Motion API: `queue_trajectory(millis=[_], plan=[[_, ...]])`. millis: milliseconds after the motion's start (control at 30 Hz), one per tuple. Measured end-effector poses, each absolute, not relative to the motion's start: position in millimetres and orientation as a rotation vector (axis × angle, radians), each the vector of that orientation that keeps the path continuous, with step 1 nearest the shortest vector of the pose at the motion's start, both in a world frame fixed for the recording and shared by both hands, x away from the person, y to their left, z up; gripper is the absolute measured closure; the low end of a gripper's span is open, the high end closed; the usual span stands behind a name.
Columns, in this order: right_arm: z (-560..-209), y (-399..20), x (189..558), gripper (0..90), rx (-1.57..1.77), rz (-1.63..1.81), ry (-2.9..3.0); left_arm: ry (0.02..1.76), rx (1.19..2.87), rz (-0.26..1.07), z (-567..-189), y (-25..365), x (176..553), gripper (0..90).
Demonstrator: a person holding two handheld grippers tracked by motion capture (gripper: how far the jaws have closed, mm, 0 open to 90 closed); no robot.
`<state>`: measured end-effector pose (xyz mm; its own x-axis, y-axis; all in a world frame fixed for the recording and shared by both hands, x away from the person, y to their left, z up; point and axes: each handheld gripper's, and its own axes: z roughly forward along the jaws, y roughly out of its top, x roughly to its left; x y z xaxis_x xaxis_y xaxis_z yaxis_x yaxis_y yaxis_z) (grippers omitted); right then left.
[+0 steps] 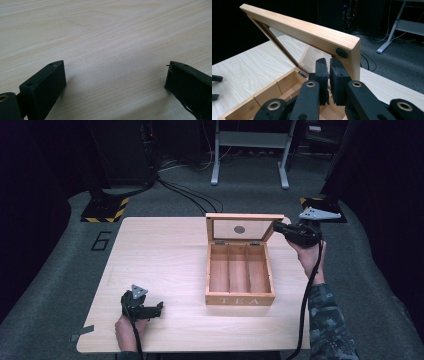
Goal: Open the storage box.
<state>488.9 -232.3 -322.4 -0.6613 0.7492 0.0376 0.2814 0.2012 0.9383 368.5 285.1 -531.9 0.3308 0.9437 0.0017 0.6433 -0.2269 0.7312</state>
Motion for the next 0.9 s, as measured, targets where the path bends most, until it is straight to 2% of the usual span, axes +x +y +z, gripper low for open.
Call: queue_trajectory(millis=[900], plan=[[-320.9, -233.4, 488.9, 85.7, 0.963, 1.461, 2.049, 1.39, 1.962, 0.606, -532.0, 285.2, 368.6, 2.9]])
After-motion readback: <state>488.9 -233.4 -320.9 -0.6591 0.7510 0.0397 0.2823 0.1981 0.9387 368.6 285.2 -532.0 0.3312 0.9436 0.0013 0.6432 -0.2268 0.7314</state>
